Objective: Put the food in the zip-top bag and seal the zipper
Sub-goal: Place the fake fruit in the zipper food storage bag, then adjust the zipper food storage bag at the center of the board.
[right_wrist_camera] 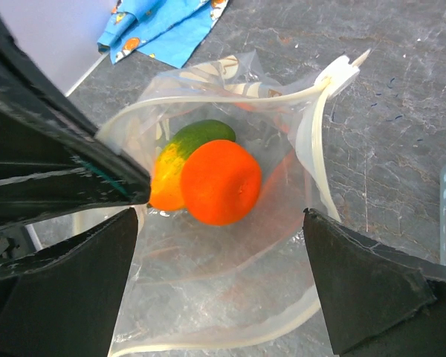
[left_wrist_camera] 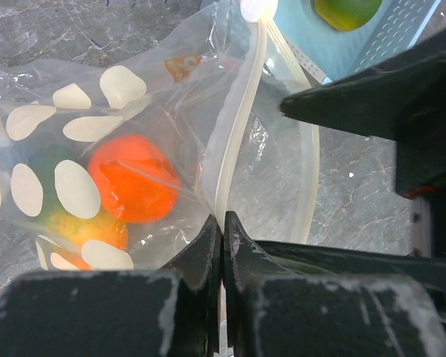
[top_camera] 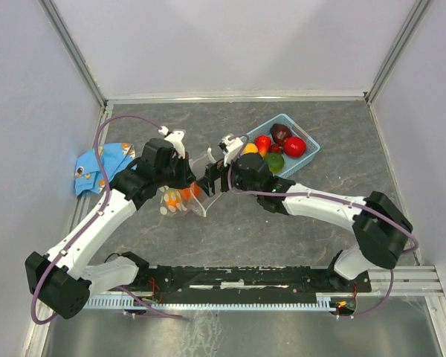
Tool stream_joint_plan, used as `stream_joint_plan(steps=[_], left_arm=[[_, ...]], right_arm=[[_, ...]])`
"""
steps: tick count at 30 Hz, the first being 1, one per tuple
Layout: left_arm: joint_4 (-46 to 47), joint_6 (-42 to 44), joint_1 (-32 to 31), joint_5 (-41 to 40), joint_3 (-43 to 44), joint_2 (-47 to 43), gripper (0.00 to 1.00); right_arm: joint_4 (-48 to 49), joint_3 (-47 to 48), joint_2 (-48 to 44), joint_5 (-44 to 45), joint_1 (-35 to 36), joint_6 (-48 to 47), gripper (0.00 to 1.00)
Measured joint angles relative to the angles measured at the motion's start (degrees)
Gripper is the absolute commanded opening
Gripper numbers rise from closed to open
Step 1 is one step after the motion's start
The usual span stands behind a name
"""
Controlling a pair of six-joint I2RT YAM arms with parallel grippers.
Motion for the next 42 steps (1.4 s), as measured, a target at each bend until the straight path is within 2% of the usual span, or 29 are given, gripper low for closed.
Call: stream_joint_plan(steps=[6, 10, 15, 19, 23, 26, 28, 33, 36, 39, 42], left_arm=[[0.0, 0.0, 0.0, -1.7, 0.0, 0.0, 0.03], [0.0, 0.0, 0.0, -2.3, 0.0, 0.0, 0.03], [0.0, 0.0, 0.0, -2.5, 0.0, 0.0, 0.03], [0.0, 0.0, 0.0, -2.7, 0.0, 0.0, 0.03], [0.0, 0.0, 0.0, -2.8, 0.0, -0.2, 0.03], [0.0, 0.0, 0.0, -2.9, 0.0, -0.5, 0.03], [-0.1, 0.0, 0.0, -3.3, 0.0, -0.6, 0.03], [-3.2, 0.0, 0.0, -6.1, 4.2, 0.9, 0.03], [-6.2, 0.0, 0.0, -7.5, 7.6, 2.1, 0.03], [-9.7, 0.0, 0.0, -9.6, 13.3, 4.1, 0.03], [-11.2, 0.0, 0.1, -10.6, 16.0, 4.3, 0.03]], right_arm=[[-7.5, 0.1, -7.8, 2.4, 0.1, 0.3, 0.94], [-14.8, 1.3, -11.0, 7.6, 0.1, 1.4, 0.88], [-22.4, 4.5, -8.9, 12.6, 0.1, 4.6, 0.77], [-24.1, 5.4, -5.0, 12.3, 0.1, 8.1, 0.68], [-26.3, 6.8, -0.6, 11.0, 0.1, 10.6, 0.56], [-28.7, 8.8, 1.7, 9.9, 0.1, 11.6, 0.36], [-30.9, 10.6, 2.2, 9.7, 0.1, 11.3, 0.26], [-40.7, 22.1, 2.2, 9.6, 0.1, 9.4, 0.10], [-45.3, 29.0, 2.2, 9.3, 0.1, 7.6, 0.06], [-49.7, 34.0, 2.2, 10.1, 0.1, 6.1, 0.11], [-52.2, 36.5, 2.3, 10.7, 0.1, 5.4, 0.11]])
